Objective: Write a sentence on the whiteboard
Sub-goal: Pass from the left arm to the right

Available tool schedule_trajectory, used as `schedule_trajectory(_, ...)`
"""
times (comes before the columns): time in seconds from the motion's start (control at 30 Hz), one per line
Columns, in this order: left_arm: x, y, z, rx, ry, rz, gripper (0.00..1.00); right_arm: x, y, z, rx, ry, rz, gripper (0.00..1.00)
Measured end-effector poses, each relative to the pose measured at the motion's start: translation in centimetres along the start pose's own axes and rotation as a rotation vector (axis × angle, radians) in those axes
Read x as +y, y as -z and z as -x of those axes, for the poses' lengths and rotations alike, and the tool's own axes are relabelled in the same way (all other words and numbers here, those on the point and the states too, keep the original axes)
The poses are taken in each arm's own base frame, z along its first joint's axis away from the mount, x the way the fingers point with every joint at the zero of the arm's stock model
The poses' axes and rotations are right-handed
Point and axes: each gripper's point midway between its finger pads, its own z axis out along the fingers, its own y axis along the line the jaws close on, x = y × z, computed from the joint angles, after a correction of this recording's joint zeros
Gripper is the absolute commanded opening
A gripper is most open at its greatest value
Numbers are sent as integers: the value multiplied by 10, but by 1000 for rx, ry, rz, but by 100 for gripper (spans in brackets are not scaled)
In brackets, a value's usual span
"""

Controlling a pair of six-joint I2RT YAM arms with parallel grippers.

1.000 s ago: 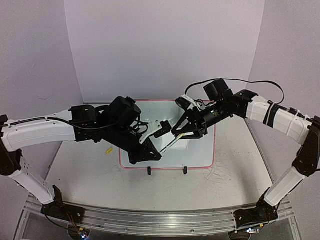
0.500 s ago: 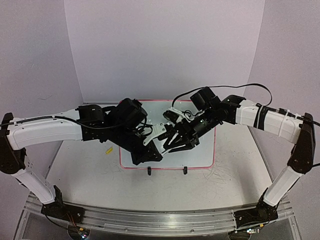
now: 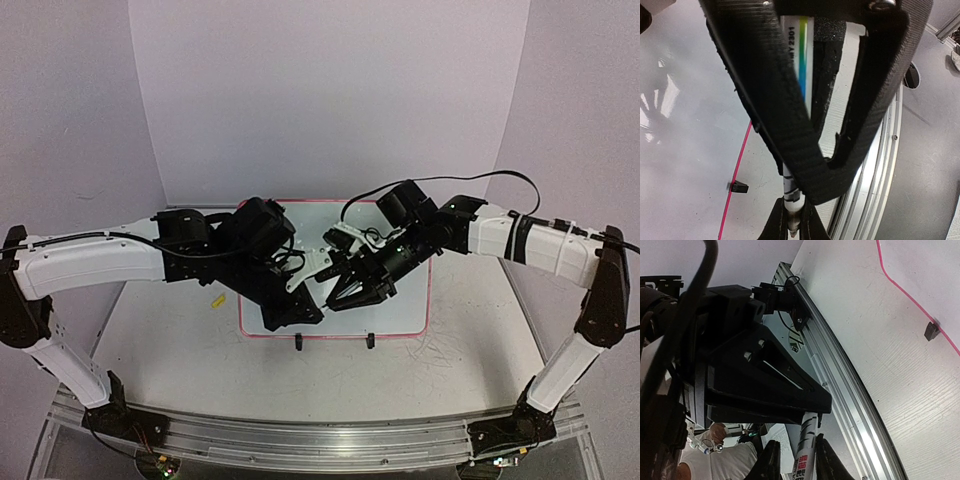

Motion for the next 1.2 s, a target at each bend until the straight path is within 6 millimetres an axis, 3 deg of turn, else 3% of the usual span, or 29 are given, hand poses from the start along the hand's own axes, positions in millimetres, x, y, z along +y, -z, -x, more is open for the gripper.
schedule_trajectory(0.27,0,0,-2,8,1,-1,0,-1,-2,0,-2,1,2,23)
schedule_trajectory(0.43,0,1,-1,10,2,-1,0,-1,-2,3,-13,-6,-2,16)
schedule_trajectory(0.63,0,3,-3,20,5,1,0,-6,-3,3,-20,-33,-14,0)
schedule_trajectory(0.73,0,3,-3,20,5,3,0,-6,-3,4,-22,-43,-15,0)
schedule_trajectory(0.77,0,3,-3,20,5,4,4,-6,-3,4,-23,-44,-14,0)
schedule_trajectory(0.93,7,3,-2,17,19,43,66,-9,-4,9,-46,-18,-29,0)
schedule_trajectory(0.97,9,3,-1,14,24,56,72,-10,-3,11,-57,-4,-38,0)
schedule_trajectory(1.07,17,8,1,-2,53,106,79,-17,1,16,-104,39,-98,0)
schedule_trajectory(1.2,25,32,9,-92,109,159,82,-30,20,20,-213,114,-253,0)
